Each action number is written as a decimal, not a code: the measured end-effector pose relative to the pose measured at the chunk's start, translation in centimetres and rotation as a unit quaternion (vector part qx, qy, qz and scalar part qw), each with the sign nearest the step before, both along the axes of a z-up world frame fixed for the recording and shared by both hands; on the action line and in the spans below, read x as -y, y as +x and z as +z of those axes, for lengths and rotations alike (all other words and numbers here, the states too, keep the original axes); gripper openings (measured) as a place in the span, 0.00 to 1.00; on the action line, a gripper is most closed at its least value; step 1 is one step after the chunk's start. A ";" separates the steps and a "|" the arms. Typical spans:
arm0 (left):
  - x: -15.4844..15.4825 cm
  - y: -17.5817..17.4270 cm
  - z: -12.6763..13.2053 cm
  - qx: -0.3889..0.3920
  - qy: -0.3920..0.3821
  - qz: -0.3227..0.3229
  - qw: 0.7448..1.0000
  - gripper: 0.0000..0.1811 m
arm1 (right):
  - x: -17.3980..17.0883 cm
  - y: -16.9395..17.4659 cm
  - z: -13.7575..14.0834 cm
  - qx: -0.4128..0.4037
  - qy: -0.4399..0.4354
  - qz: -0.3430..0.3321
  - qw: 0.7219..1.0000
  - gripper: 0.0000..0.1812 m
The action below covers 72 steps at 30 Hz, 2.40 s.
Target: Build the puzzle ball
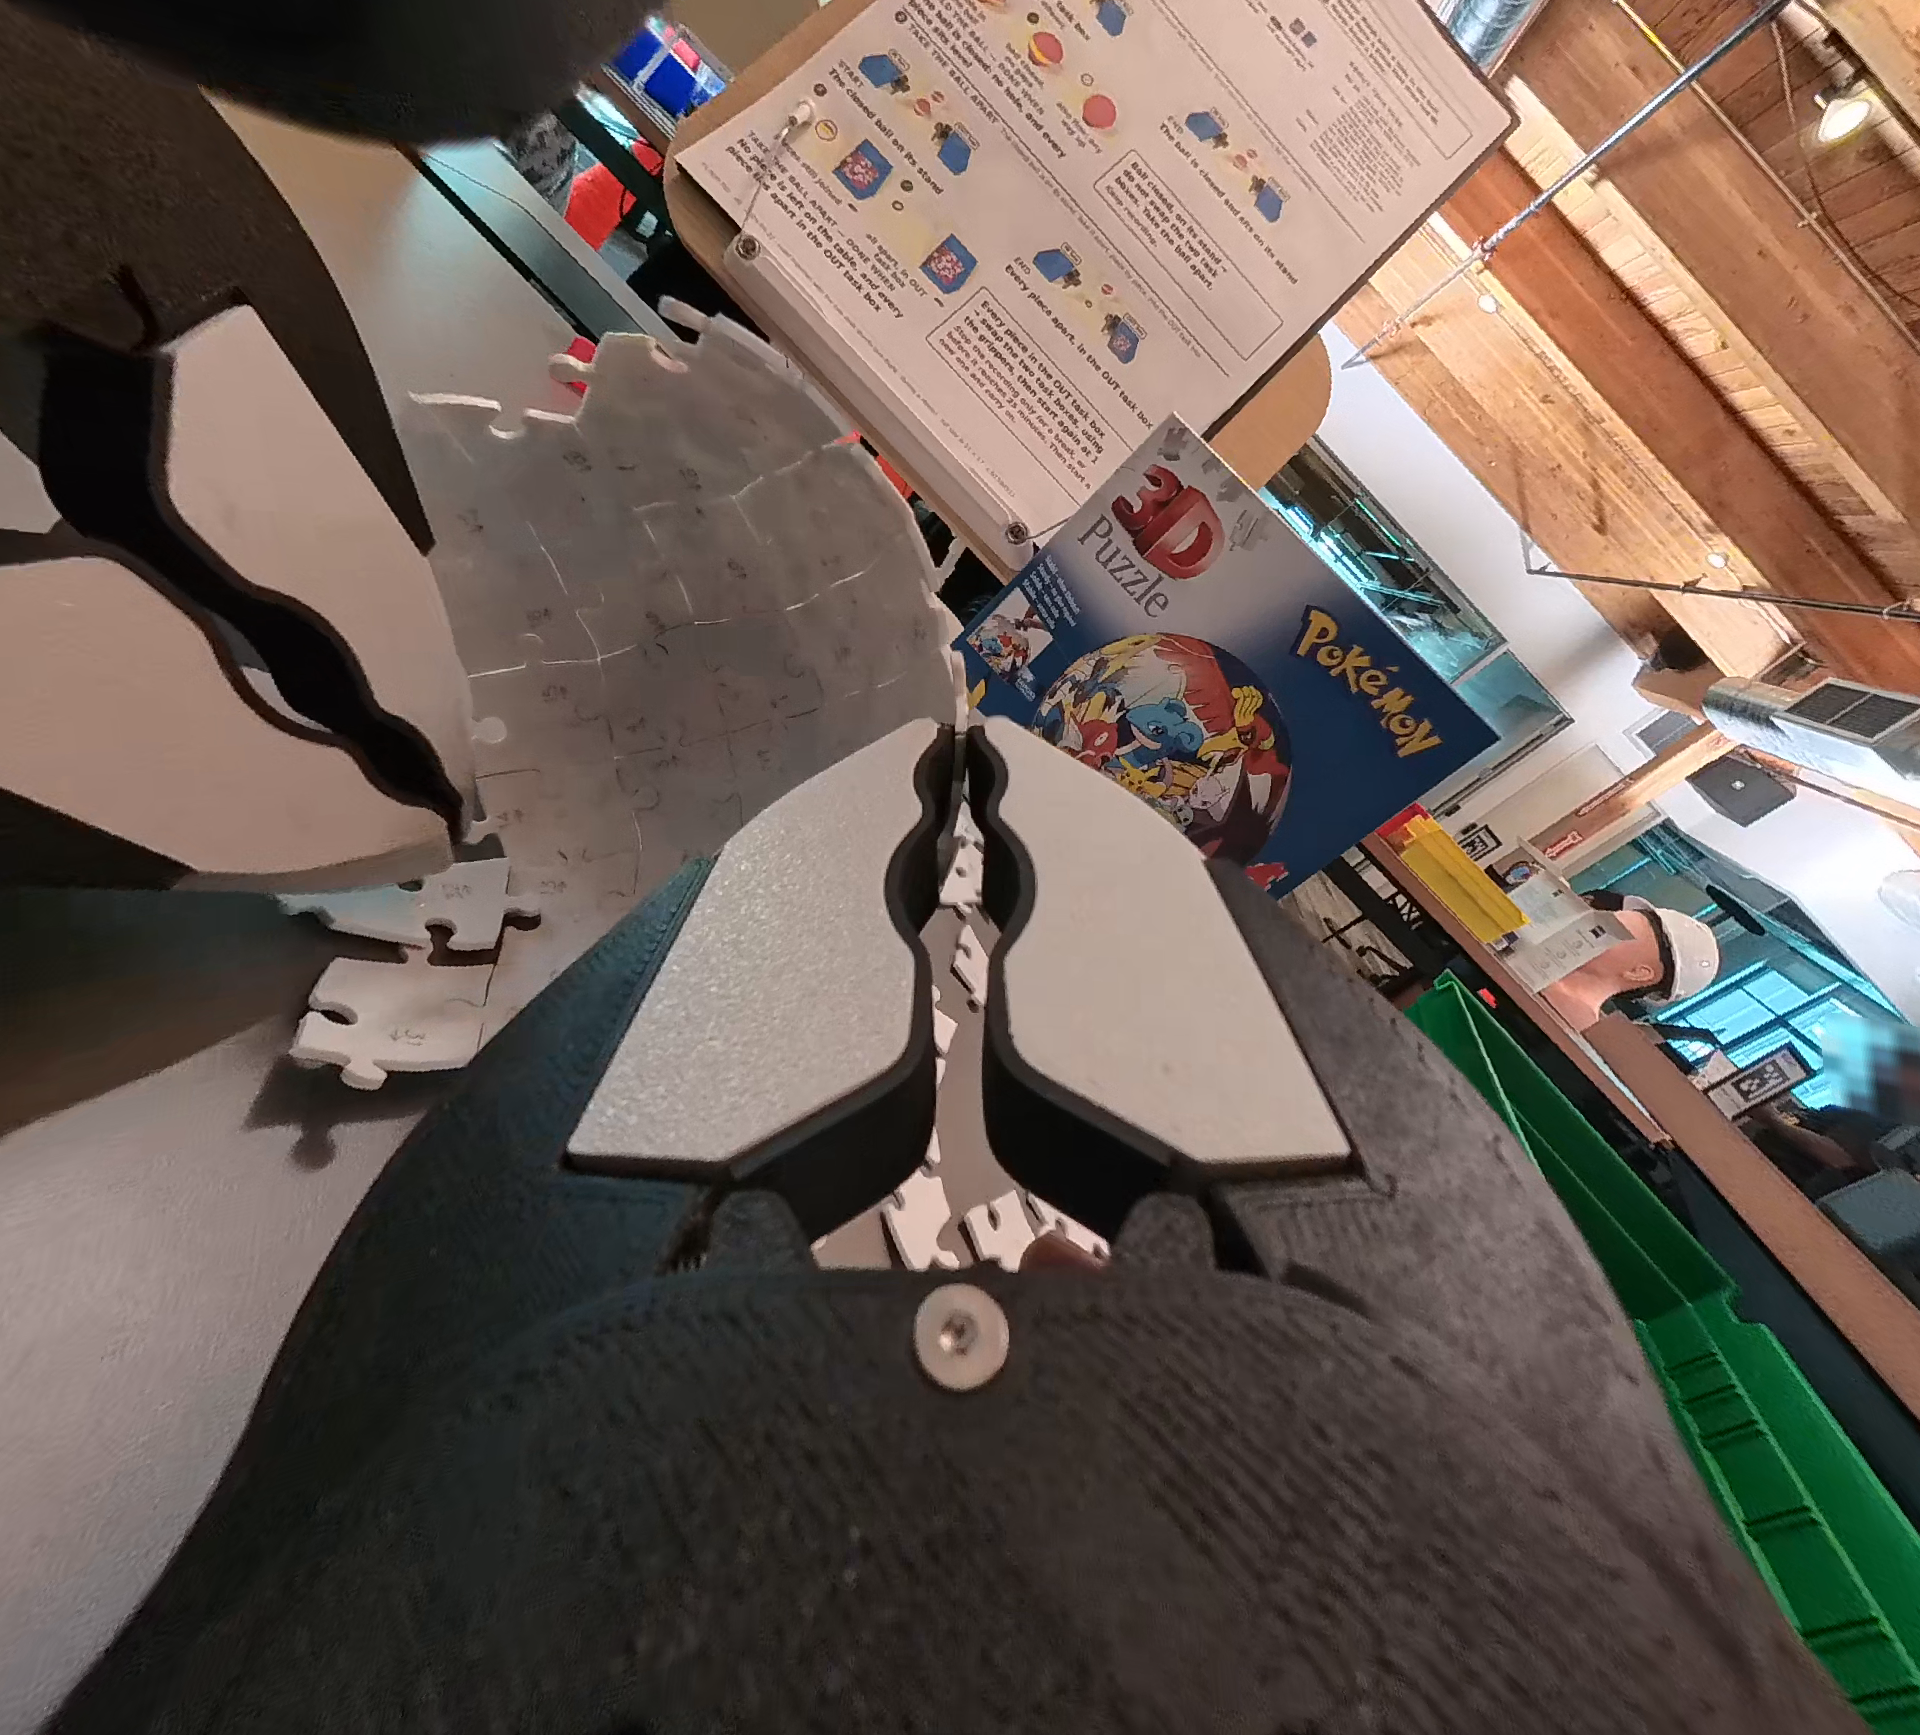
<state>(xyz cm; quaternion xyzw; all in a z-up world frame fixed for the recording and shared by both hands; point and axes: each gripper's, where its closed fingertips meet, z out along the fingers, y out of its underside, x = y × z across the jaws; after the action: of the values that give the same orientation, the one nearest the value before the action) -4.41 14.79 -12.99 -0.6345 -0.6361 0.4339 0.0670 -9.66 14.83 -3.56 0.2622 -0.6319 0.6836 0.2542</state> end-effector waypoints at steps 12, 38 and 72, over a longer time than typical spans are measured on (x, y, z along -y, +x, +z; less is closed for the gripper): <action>-0.1 -0.1 -0.4 0.018 -0.011 -0.025 0.999 0.00 | 0.0 0.5 0.0 -0.002 -0.002 0.013 1.000 0.01; -1.0 -0.1 -0.8 0.059 0.011 -0.072 0.996 0.00 | 0.0 1.2 0.5 -0.016 -0.018 0.031 0.999 0.01; -0.1 -0.1 -0.5 0.005 0.063 0.040 0.997 0.00 | -0.1 1.5 0.7 -0.016 -0.023 0.040 0.999 0.01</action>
<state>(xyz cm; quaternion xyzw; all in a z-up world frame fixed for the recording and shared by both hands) -4.48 14.93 -13.54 -0.6054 -0.6869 0.3926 0.0864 -8.14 14.93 -2.91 0.2923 -0.6011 0.7031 0.2426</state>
